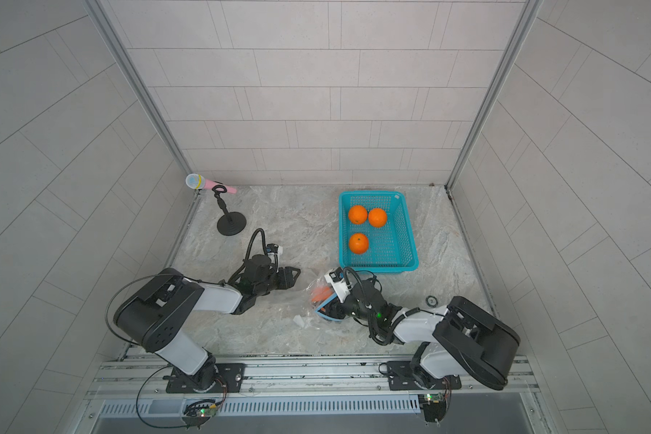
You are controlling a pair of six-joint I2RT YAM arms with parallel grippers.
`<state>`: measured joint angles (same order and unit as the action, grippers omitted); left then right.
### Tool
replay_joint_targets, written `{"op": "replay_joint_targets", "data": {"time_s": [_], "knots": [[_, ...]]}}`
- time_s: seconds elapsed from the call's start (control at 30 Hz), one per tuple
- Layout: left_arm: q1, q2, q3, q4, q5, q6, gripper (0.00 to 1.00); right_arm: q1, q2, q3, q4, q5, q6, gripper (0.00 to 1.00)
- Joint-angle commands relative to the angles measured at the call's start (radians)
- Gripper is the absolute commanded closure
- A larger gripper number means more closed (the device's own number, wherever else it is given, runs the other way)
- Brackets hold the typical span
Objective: Open the zip-top bag and take out the orange
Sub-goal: Pick up the orange from the zipper food storage bag.
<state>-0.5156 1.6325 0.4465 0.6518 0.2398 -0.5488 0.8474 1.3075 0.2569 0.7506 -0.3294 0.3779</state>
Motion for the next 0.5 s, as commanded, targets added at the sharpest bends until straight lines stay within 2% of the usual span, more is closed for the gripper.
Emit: {"op": "replay_joint_targets", "data": {"time_s": [0.0,0.03,0.1,0.17,0.2,0.27,0.33,0.47], "knots": [[-0.001,-0.03,-0.003,-0.029,-0.012,0.012,0.43,0.067,-0.059,0.025,-0.256,0.195,-0.067,0.36],[-0.002,-0.059,-0.019,-0.004,0.004,-0.004,0.41,0.068,-0.053,0.026,-0.247,0.205,-0.062,0.36],[-0.003,-0.14,-0.042,0.012,0.045,-0.042,0.29,0.073,-0.056,0.015,-0.211,0.271,-0.046,0.38],[-0.003,-0.245,-0.033,-0.075,0.088,-0.069,0.13,0.079,-0.066,0.006,-0.202,0.322,-0.059,0.38],[-0.004,-0.292,-0.022,-0.137,0.095,-0.071,0.02,0.08,-0.066,0.005,-0.207,0.329,-0.071,0.38],[-0.005,-0.399,-0.005,-0.282,0.118,-0.059,0.0,0.079,-0.058,-0.008,-0.19,0.329,-0.088,0.38],[-0.02,-0.505,-0.03,-0.339,0.1,-0.071,0.0,0.079,-0.038,-0.032,-0.123,0.316,-0.089,0.38],[-0.065,-0.624,-0.092,-0.308,0.205,-0.165,0.0,0.078,0.024,-0.043,-0.028,0.306,-0.058,0.38]]}}
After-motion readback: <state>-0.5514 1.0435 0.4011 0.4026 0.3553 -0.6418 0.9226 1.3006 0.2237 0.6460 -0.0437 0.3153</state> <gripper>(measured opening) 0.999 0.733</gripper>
